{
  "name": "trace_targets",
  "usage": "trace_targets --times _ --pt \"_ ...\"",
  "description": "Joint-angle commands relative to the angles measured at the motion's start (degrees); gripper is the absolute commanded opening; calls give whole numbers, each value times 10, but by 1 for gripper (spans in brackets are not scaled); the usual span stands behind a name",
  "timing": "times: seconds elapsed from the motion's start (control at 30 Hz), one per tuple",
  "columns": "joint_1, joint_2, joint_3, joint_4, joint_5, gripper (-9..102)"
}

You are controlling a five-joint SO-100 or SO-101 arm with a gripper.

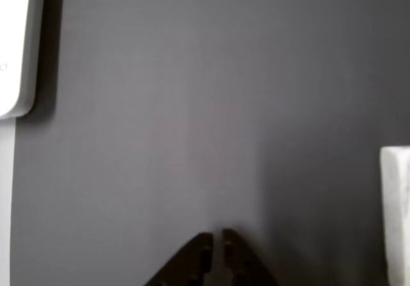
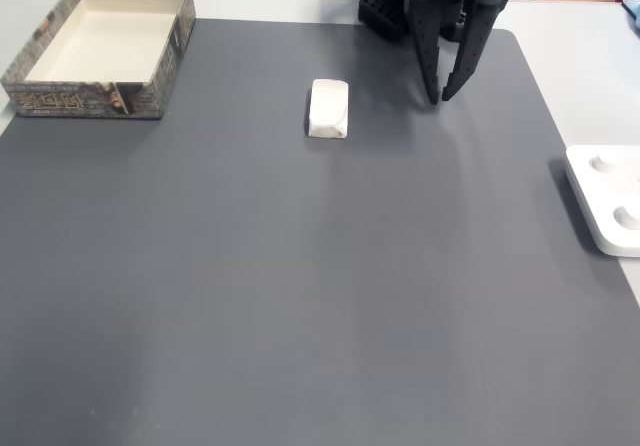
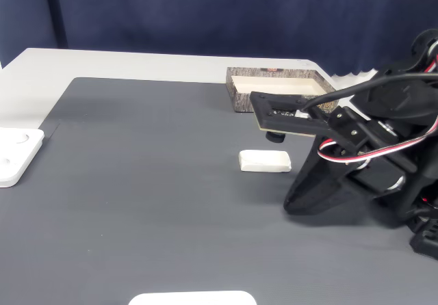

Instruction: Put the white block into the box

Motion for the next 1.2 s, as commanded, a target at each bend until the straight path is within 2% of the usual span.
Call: trace_targets --times 0.0,1.0,1.17 --pt "-7 19 11 3 -5 -2" --pt "-2 19 11 4 -6 -2" --pt "-15 3 -3 -17 -35 -2"
